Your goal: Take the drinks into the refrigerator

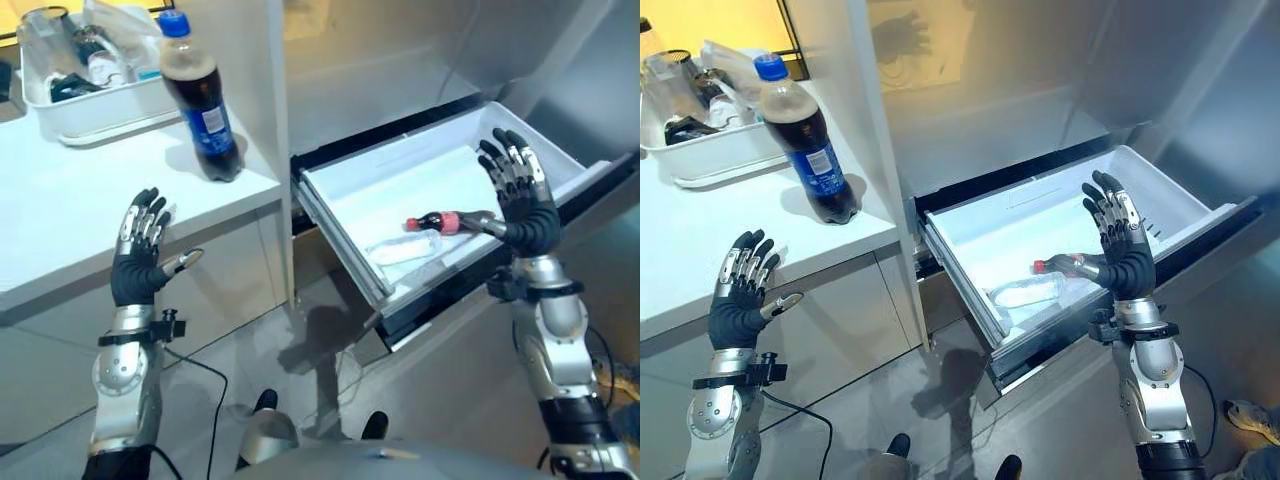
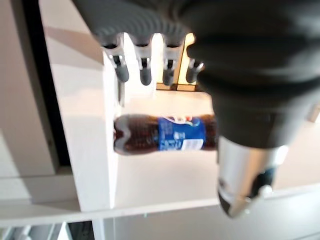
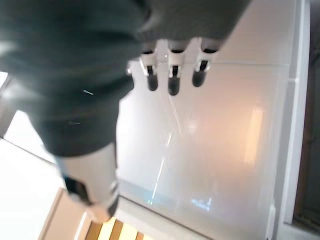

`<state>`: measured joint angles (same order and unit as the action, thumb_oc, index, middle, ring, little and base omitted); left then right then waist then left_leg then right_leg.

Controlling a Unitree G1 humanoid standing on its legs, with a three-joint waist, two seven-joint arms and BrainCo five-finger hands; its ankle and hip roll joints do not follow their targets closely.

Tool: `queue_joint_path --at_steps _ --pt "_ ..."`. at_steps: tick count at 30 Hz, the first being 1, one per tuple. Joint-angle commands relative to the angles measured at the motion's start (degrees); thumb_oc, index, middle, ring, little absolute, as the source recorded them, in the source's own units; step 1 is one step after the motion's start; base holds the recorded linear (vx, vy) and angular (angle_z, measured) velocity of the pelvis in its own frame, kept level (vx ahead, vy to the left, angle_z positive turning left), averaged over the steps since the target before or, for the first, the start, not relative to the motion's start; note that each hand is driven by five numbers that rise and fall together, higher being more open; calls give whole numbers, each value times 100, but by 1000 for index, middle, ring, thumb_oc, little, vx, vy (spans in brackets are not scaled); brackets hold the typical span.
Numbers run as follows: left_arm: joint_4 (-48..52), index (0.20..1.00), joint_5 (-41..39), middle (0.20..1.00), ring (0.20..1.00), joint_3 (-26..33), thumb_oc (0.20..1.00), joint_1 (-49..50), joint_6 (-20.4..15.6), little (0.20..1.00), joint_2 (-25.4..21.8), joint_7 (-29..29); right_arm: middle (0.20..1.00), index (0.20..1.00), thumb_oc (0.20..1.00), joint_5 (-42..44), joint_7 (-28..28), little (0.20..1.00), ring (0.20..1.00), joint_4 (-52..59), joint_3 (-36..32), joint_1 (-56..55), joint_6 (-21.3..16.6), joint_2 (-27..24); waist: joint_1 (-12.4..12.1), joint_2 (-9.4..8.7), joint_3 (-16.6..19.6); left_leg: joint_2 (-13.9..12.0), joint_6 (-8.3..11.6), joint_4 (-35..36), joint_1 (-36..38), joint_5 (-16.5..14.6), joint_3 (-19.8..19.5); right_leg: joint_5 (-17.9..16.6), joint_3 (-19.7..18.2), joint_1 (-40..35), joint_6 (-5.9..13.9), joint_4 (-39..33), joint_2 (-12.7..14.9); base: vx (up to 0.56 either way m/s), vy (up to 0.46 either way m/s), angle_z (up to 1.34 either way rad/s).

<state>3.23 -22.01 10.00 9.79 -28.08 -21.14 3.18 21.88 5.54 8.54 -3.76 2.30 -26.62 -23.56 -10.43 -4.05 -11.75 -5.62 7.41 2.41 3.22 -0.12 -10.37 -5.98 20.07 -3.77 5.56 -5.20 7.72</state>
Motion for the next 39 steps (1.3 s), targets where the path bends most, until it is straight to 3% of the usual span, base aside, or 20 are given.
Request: queue_joint_path --at_steps 1,19,25,31,39 --pt "165 1000 49 1000 1000 -6 1000 -343 -355 1000 -106 -55 1000 1000 1000 -94 -96 1000 1000 249 -193 333 -258 -206 74 33 61 457 -568 259 -102 89 -63 687 -40 -41 -105 924 -73 0 0 0" --pt "-235 1000 409 1000 1000 199 1000 -687 -355 1000 -295 -630 1000 1000 1000 -63 -2 1000 1000 128 28 436 -151 -170 188 79 107 399 -631 259 179 -71 302 690 -378 1 -90 979 -76 7 10 -7" --pt "-873 1000 574 1000 1000 496 1000 -1119 -271 1000 -623 -1102 1000 1000 1000 72 173 1000 1000 87 150 482 -67 -242 286 94 161 380 -609 259 305 -129 473 658 -497 -73 -84 896 -103 20 16 -19" --pt "-1881 1000 818 1000 1000 567 1000 -1524 -124 1000 -1273 -1408 1000 1000 1000 295 392 1000 1000 108 370 565 18 -332 410 128 194 368 -597 259 414 -178 656 624 -686 -87 -63 838 -157 10 21 -18" --pt "-2792 1000 839 1000 1000 562 1000 -1774 64 1000 -1610 -1620 1000 1000 1000 465 530 1000 1000 250 497 553 89 -391 500 96 211 351 -605 259 509 -238 809 631 -867 -77 -50 848 -208 15 10 -14"
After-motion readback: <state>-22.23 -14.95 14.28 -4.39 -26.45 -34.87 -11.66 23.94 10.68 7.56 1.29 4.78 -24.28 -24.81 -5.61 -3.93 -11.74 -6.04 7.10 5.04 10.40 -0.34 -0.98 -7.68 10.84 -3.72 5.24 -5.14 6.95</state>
